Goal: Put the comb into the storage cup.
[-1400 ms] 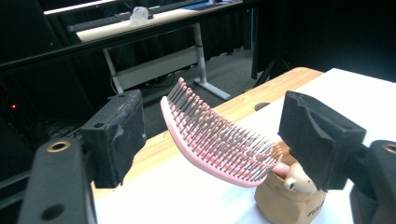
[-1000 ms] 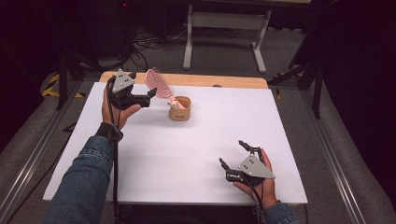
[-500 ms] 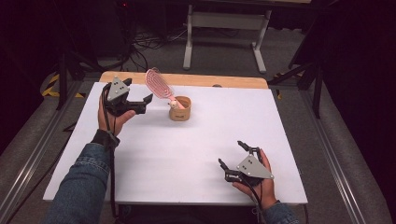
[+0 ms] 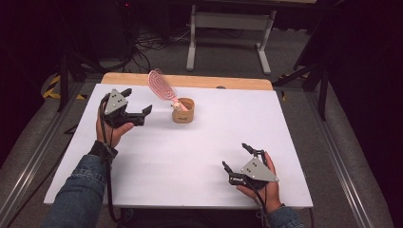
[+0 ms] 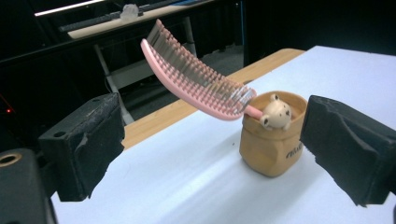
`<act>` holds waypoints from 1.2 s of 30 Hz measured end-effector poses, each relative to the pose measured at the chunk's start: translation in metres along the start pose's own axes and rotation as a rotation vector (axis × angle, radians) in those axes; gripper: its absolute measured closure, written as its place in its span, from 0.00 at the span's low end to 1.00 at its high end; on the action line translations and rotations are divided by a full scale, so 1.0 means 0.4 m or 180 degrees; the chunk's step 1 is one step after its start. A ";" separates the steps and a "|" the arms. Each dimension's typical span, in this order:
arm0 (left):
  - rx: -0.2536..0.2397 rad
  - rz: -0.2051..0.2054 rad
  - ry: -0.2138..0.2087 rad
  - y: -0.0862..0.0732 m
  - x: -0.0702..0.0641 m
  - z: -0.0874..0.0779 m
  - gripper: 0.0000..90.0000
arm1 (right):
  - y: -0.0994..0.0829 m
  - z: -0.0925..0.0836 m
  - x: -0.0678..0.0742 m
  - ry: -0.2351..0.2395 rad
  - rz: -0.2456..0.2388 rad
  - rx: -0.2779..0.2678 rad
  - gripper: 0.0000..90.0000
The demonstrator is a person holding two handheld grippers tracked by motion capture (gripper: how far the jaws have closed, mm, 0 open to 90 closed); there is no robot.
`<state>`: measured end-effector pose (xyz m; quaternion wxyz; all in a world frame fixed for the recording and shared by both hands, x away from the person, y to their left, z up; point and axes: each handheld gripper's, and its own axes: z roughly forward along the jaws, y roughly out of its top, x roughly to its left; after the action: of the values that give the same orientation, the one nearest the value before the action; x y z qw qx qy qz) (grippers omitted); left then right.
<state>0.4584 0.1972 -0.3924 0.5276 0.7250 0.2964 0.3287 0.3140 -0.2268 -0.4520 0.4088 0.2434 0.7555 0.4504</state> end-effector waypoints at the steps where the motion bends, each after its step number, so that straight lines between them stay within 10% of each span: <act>1: -0.0003 0.0009 -0.0002 -0.004 -0.004 -0.002 0.08 | 0.000 0.000 0.000 0.0002 0.0000 0.0000 0.16; 36: -0.0086 0.0182 -0.0333 -0.041 -0.117 -0.029 0.07 | 0.004 -0.010 -0.003 -0.0030 -0.0026 -0.0055 0.15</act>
<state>0.4194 0.1718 -0.4130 0.5426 0.7422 0.2431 0.3092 0.3115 -0.2287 -0.4491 0.4164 0.2389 0.7506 0.4540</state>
